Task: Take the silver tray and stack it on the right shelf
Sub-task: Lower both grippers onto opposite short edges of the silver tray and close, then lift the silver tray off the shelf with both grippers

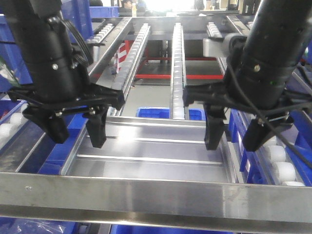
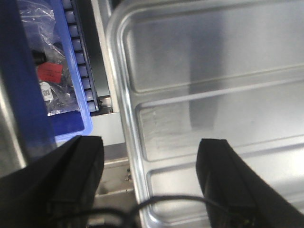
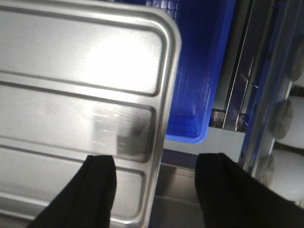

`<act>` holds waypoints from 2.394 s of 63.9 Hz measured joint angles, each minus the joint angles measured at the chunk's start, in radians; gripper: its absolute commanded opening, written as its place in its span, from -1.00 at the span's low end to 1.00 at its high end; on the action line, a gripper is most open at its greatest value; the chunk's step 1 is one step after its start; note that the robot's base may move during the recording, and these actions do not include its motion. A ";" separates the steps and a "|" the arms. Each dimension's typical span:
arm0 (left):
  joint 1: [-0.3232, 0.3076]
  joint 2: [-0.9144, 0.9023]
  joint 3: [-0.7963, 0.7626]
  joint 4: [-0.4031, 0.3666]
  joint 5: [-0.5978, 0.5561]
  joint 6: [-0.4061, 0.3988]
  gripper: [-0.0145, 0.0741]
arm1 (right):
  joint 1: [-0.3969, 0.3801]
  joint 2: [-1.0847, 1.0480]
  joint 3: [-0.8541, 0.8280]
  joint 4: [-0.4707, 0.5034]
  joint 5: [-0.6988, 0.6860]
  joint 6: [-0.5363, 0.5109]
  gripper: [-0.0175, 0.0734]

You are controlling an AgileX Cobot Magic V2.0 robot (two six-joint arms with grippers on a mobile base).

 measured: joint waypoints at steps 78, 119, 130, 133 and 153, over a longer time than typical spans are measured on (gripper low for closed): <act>0.033 0.041 -0.017 -0.007 -0.010 -0.068 -0.88 | -0.007 0.066 -0.010 0.005 -0.035 0.012 -0.49; -0.043 -0.340 -0.062 0.005 0.131 -0.100 -0.88 | -0.005 -0.374 -0.055 -0.037 0.204 0.016 -0.49; -0.118 -0.438 -0.064 0.045 0.210 -0.183 -0.88 | 0.023 -0.443 -0.057 -0.053 0.287 0.016 -0.49; -0.138 -0.452 -0.064 0.068 0.226 -0.212 -0.88 | 0.028 -0.447 -0.057 -0.053 0.299 0.016 -0.49; -0.161 -0.442 -0.064 0.101 0.246 -0.254 -0.88 | 0.031 -0.447 -0.057 -0.054 0.308 0.022 -0.49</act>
